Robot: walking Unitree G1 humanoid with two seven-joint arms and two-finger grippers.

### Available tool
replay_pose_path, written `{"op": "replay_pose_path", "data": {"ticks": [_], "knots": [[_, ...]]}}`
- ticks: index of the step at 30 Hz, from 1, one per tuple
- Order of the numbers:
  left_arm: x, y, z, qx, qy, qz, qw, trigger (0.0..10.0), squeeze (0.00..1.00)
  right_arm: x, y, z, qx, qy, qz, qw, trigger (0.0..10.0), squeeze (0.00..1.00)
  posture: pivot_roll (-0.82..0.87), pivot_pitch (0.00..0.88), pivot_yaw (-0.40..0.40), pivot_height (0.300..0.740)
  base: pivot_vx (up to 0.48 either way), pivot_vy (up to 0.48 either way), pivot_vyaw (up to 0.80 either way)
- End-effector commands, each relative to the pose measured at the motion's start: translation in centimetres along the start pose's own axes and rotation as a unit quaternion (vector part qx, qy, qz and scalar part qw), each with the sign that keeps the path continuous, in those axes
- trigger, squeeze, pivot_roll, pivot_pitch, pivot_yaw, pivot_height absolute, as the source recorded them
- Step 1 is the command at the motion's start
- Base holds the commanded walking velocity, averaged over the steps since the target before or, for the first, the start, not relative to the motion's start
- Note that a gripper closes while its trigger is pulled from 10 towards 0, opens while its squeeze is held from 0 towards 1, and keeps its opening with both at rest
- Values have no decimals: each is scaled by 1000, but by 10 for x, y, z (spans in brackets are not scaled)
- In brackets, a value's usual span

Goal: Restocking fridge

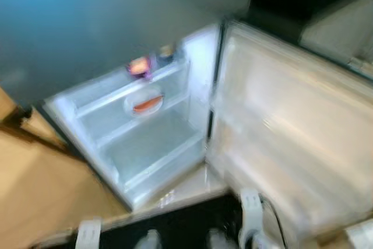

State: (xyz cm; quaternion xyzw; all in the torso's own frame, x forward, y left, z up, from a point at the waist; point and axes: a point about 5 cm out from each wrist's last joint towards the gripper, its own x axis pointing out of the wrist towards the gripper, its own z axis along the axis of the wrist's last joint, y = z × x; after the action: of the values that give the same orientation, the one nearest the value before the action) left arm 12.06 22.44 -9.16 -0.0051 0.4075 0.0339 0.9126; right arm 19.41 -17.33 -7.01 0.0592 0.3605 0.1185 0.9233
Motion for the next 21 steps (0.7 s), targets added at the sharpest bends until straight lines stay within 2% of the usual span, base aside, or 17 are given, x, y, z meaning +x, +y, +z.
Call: {"op": "replay_pose_path", "data": {"ticks": [1, 11, 21], "knots": [[-2, 3, -4, 4, 6, 4, 1000, 10000, 0, 0, 6, -6, 4, 11, 6, 1000, 10000, 0, -107, 130, 30, 689, 0, 0, 0], [-3, 3, -5, 7, 9, 4, 1000, 10000, 0, 0, 5, -7, 3, 12, 4, 1000, 10000, 0, -110, 133, 30, 689, 0, 0, 0], [-2, 2, -2, 30, 2, -7, 1000, 10000, 0, 0, 5, -8, 9, 18, -5, 1000, 10000, 0, -112, 137, 39, 689, 0, 0, 0]]}}
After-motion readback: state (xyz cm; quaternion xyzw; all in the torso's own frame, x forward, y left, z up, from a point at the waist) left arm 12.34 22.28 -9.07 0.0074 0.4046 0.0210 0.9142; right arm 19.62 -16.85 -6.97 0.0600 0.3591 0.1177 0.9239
